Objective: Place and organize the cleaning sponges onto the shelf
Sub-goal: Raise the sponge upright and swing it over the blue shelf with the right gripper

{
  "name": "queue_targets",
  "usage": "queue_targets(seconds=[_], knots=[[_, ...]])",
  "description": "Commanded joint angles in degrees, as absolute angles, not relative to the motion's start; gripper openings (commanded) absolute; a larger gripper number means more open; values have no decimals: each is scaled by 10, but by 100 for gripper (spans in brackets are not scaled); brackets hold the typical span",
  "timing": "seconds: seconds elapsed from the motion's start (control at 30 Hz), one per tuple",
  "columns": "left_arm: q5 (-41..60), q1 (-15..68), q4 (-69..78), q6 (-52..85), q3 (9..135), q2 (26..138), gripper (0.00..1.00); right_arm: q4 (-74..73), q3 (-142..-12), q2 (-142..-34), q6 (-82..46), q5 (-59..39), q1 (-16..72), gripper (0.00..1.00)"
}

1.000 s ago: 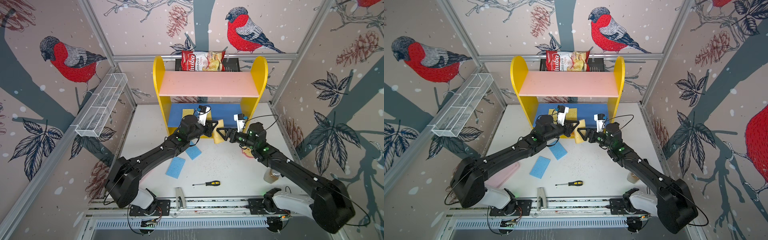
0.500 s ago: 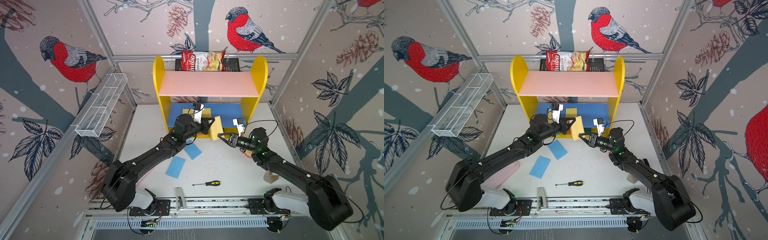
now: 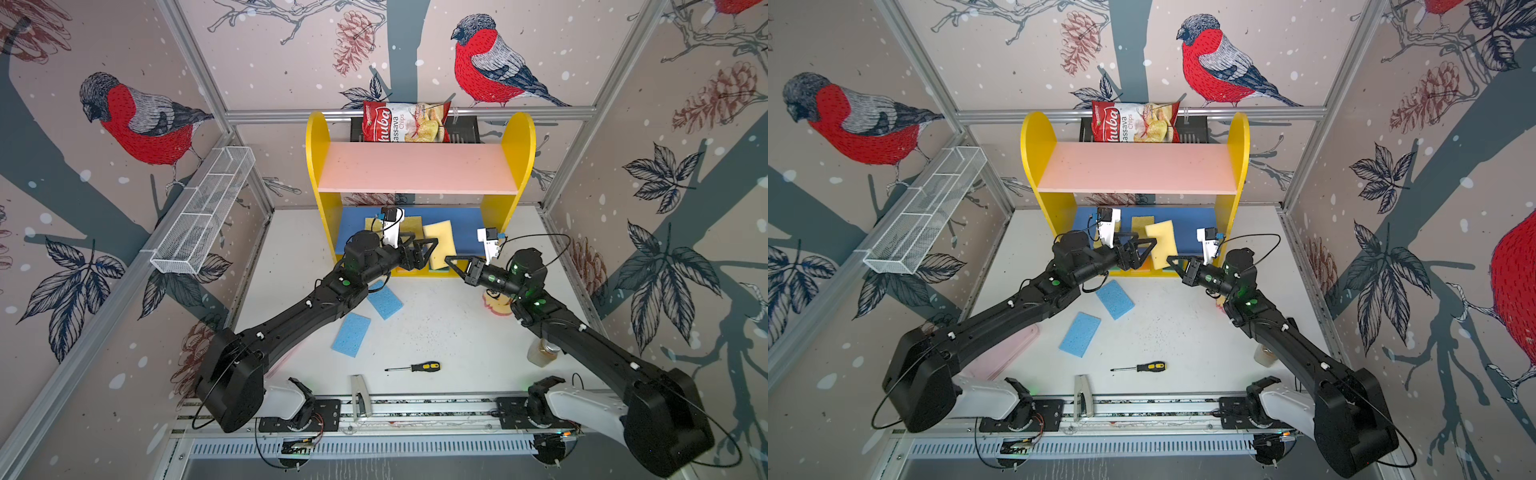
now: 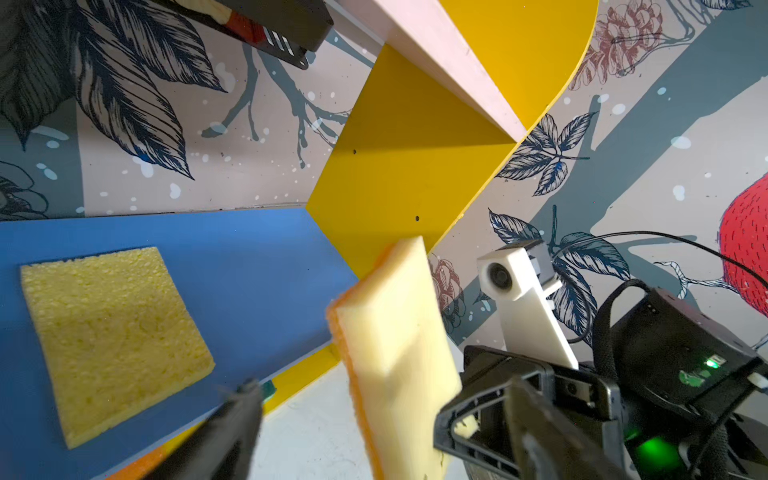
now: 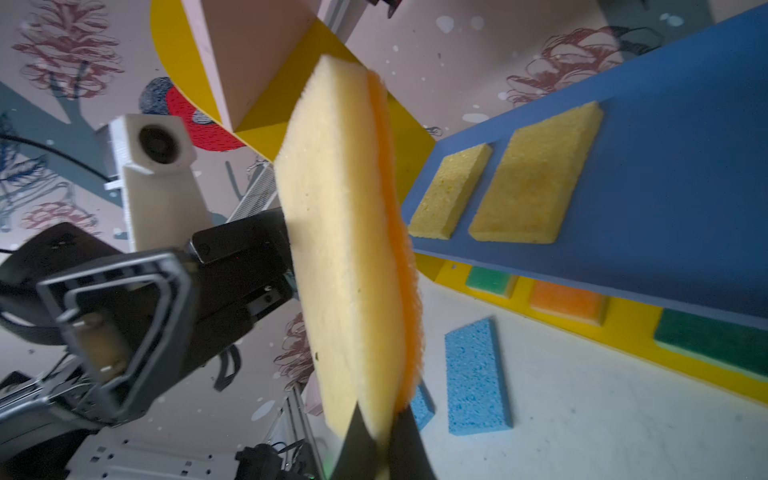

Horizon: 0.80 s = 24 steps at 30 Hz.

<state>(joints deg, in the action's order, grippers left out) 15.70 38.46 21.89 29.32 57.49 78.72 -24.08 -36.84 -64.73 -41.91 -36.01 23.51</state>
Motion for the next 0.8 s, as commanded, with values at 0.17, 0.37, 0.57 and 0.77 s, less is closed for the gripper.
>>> queue_targets(seconds=[0.17,0.37,0.57,0.77], knots=[[73,383,161,254,575,754,98,-145,-409,-670,-371,-340,188,0],[6,382,134,243,538,713,98,-87,-448,-697,-356,-310,169,0],[-8,377,146,240,502,690,98,-67,-473,-715,-372,-282,171,0],[-7,367,133,226,501,697,98,-45,-493,-750,-377,-225,190,0]])
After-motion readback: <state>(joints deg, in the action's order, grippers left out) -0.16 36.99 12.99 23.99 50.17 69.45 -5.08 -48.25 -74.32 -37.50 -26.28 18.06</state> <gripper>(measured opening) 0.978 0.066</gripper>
